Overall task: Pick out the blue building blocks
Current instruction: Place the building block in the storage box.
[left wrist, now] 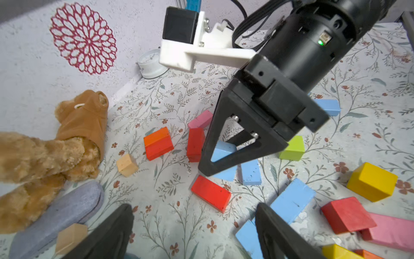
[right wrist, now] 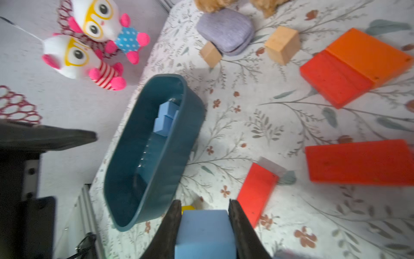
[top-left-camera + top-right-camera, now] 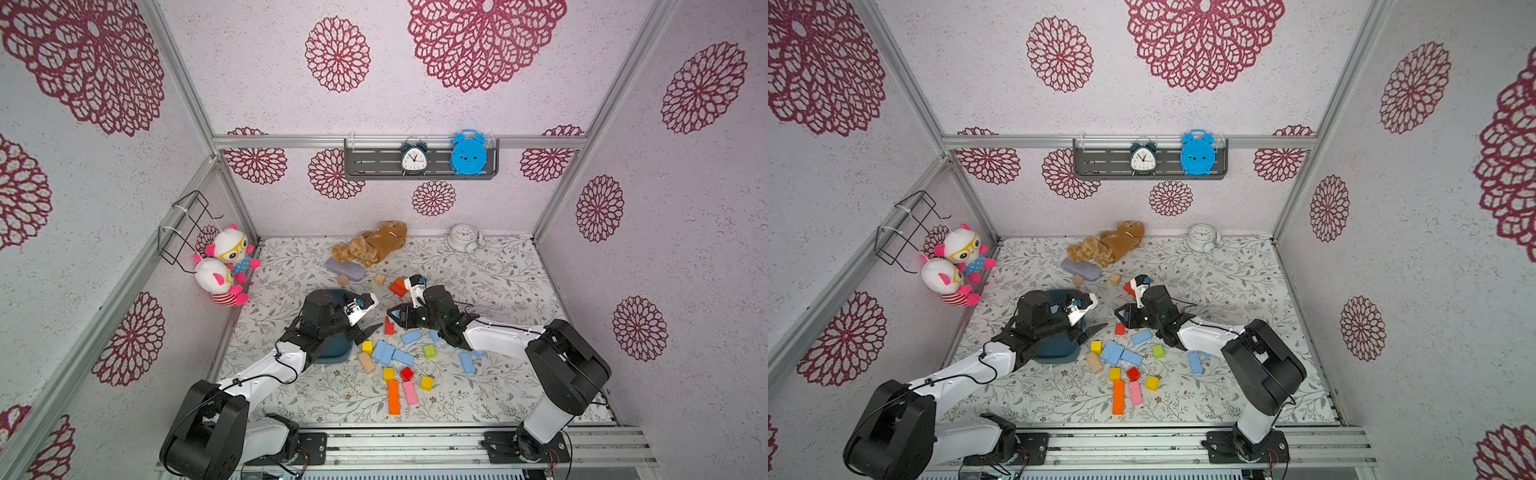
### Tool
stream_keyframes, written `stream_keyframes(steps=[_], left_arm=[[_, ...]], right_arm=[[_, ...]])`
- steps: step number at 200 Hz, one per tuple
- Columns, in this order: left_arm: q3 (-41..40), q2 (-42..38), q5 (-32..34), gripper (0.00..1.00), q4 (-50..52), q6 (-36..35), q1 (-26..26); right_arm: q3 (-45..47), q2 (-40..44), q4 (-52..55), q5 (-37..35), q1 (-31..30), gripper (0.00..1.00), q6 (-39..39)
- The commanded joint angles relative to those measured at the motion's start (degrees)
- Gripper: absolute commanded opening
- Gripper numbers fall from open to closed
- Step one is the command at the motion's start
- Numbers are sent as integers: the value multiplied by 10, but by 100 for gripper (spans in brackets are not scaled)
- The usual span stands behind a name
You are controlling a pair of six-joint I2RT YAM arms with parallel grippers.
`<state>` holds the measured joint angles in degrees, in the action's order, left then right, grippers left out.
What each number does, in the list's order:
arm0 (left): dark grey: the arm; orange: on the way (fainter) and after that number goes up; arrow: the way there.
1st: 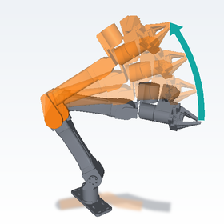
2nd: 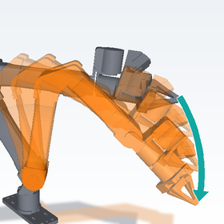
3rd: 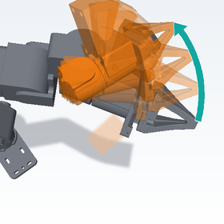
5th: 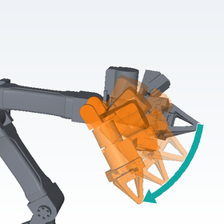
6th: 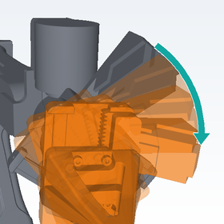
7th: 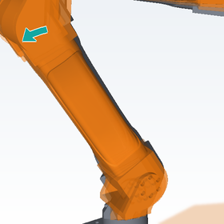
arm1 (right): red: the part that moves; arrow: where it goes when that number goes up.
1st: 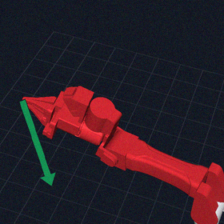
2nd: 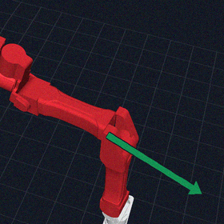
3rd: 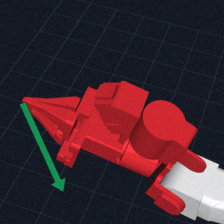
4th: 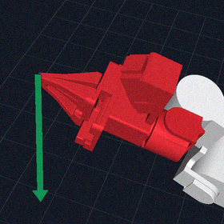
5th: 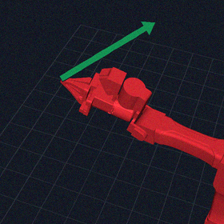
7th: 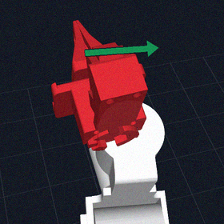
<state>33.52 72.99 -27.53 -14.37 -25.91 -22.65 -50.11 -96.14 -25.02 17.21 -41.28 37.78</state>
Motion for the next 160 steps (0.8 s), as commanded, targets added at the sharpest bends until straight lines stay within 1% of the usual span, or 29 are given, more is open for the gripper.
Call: stream_keyframes(steps=[1,27,46,61,83,98,117,144,160], left_arm=[[-8,16,8,87,-65,-40,-6],[-3,29,4,85,-56,-55,-10],[-4,35,0,80,-62,-68,-15],[-4,37,-16,78,-64,-67,-16],[-6,36,-40,77,-63,-71,-22],[-8,33,-49,71,-64,-73,-26],[-7,30,-54,59,-63,-72,-28],[-2,27,-62,46,-61,-69,-30],[3,22,-76,34,-46,-70,-30]], right_arm=[[10,13,-111,72,-1,19,52],[20,7,-151,90,-5,19,68],[24,7,-168,92,-10,19,74],[27,5,-182,97,-12,19,81],[29,2,-195,99,-13,19,88],[28,-1,-203,103,-15,19,92],[26,-2,-204,105,-18,20,92],[27,0,-203,109,-20,23,92],[29,1,-202,109,-20,26,91]])
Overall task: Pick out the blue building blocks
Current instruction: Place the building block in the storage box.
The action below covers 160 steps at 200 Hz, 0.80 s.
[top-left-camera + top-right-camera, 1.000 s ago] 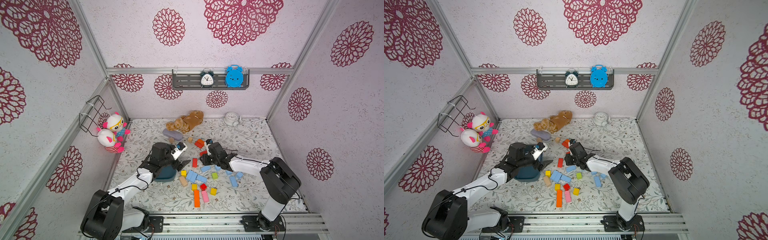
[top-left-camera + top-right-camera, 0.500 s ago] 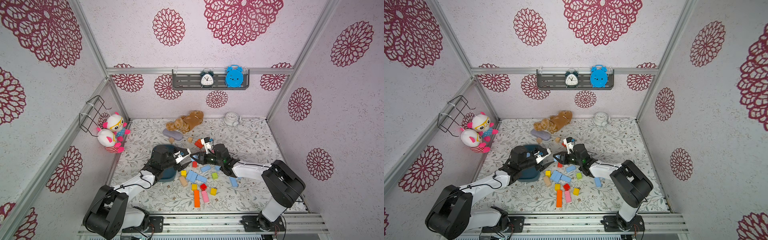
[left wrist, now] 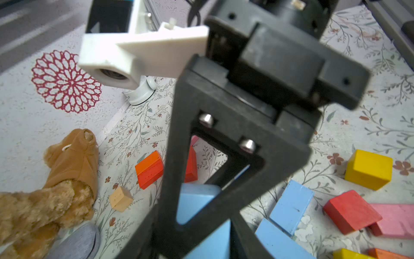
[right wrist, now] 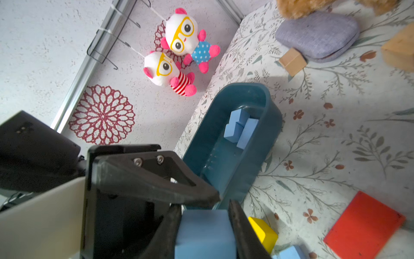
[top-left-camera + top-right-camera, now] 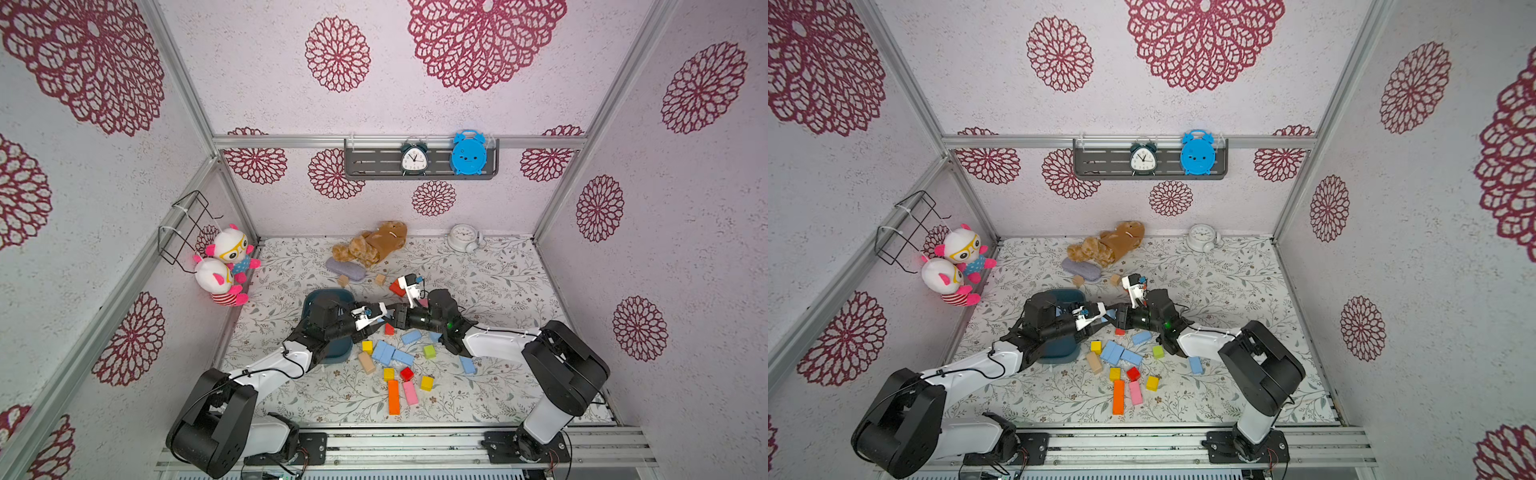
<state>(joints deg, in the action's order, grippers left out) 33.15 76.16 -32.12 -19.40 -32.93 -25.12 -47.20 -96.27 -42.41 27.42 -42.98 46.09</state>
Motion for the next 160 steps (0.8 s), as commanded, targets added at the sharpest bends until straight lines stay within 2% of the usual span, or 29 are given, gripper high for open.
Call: stream_keyframes(steps=[1,15,28,35,52,75,97,117,135,160], left_arm=[[7,-10,-31,34,4,-1,-5],[13,-15,-36,26,23,-4,-4],[23,-22,-31,22,55,-8,-2],[30,-25,-29,22,78,-14,1],[46,-32,-32,20,138,-33,24],[71,-37,-54,19,242,-82,101],[100,-27,-29,20,347,-152,181],[119,-12,-11,21,407,-215,251],[131,14,33,23,432,-261,284],[151,58,76,24,453,-282,302]], right_arm=[[1,2,-29,7,-3,26,8],[4,4,-28,3,-3,34,8],[6,10,-16,-9,-3,52,5],[10,15,-9,-15,-1,58,1],[26,35,-1,-32,6,65,-4],[54,77,28,-73,18,68,-17],[58,111,100,-124,19,68,-48],[60,120,116,-137,18,68,-55],[59,117,117,-138,18,68,-55],[52,104,116,-140,15,68,-55]])
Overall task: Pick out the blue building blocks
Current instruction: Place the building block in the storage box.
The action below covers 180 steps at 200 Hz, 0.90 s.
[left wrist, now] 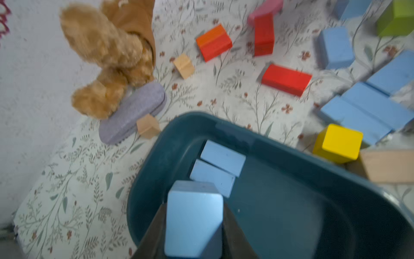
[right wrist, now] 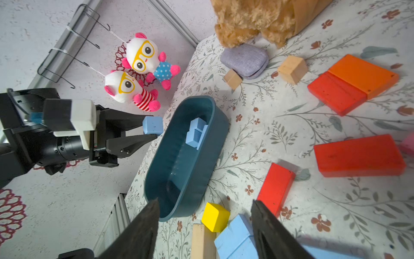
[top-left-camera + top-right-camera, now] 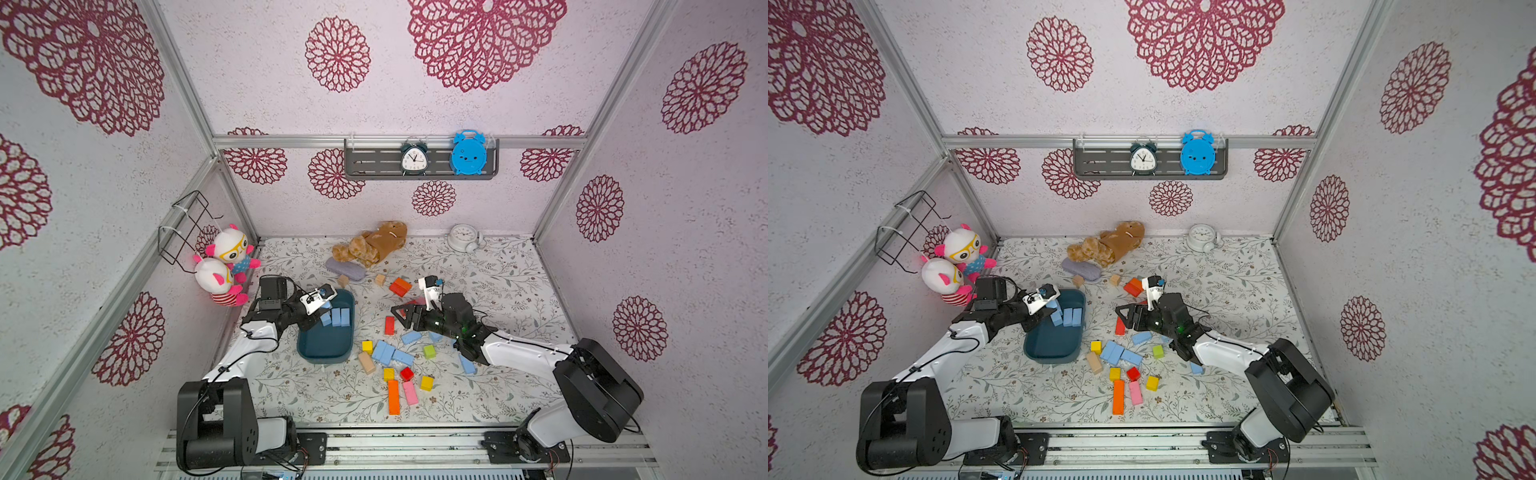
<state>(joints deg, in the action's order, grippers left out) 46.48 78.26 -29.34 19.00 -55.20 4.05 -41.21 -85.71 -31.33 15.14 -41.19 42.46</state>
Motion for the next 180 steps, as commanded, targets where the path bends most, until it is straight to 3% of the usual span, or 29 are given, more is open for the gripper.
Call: stream_keyframes(steps=[1,40,79,132,165,180], left_arm=[[19,39,49,24,71,-61,10],[8,71,22,26,78,-97,1],[2,106,69,31,62,-107,-34],[7,127,102,35,52,-106,-36],[-3,122,107,54,18,-90,-36],[-8,121,113,57,-2,-84,-36]], right_arm=[[-8,-3,5,-17,-3,68,-18],[-18,-22,-1,-13,-6,68,-17],[-23,-27,2,-12,-7,68,-18],[-23,-22,2,-13,-7,68,-19],[-23,-24,-1,-12,-7,68,-17],[-23,-25,-2,-11,-7,68,-17]])
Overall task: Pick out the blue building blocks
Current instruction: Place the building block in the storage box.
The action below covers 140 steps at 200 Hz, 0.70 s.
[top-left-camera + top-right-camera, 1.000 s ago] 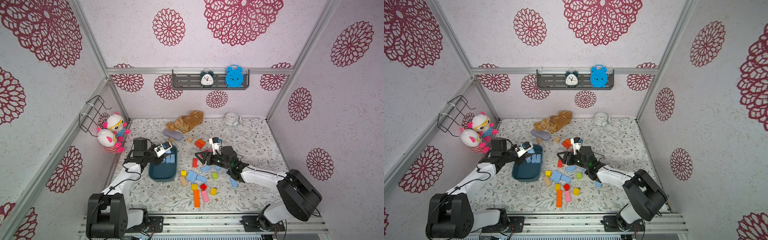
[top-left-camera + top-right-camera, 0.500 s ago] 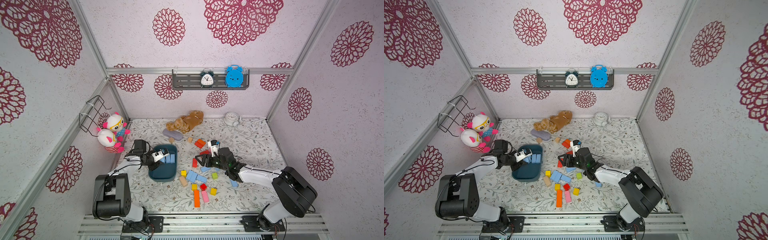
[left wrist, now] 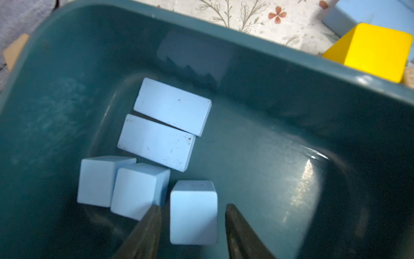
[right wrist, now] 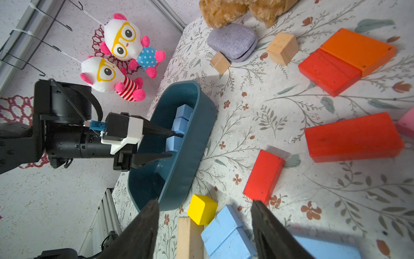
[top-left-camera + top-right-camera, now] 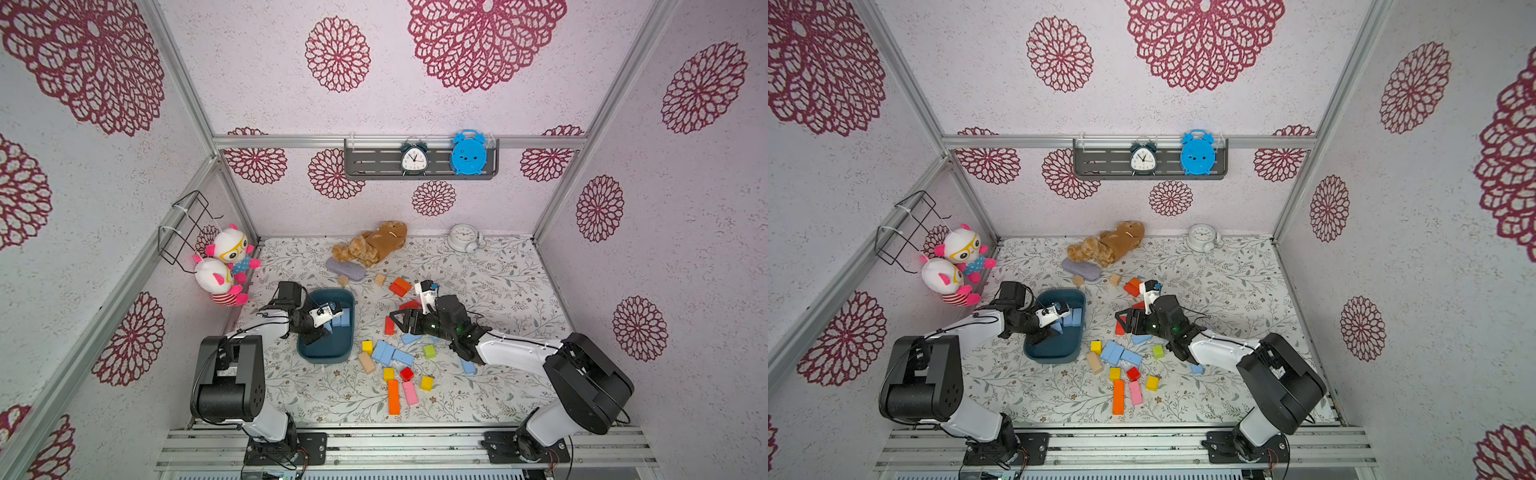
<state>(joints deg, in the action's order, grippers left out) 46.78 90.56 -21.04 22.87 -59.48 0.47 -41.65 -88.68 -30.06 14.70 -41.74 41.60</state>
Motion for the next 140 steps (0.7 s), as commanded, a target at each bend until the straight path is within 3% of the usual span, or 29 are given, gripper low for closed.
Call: stream_keyframes(steps=[1,51,81,118,140], left_arm=[[-12,-3,31,57,-42,-42,0],[-37,-16,51,59,-110,-38,0],[-52,-32,47,70,-148,-32,0],[-56,-81,-15,81,-110,-20,-1],[-46,-115,-66,86,-94,53,-10]], right_arm=[[-19,4,-15,-6,-2,68,-9],[-19,6,-20,-6,-2,68,-6],[-19,0,-25,-5,-3,68,-5],[-24,-4,-7,-20,-7,68,-10],[-35,-1,49,-64,-16,67,-29]])
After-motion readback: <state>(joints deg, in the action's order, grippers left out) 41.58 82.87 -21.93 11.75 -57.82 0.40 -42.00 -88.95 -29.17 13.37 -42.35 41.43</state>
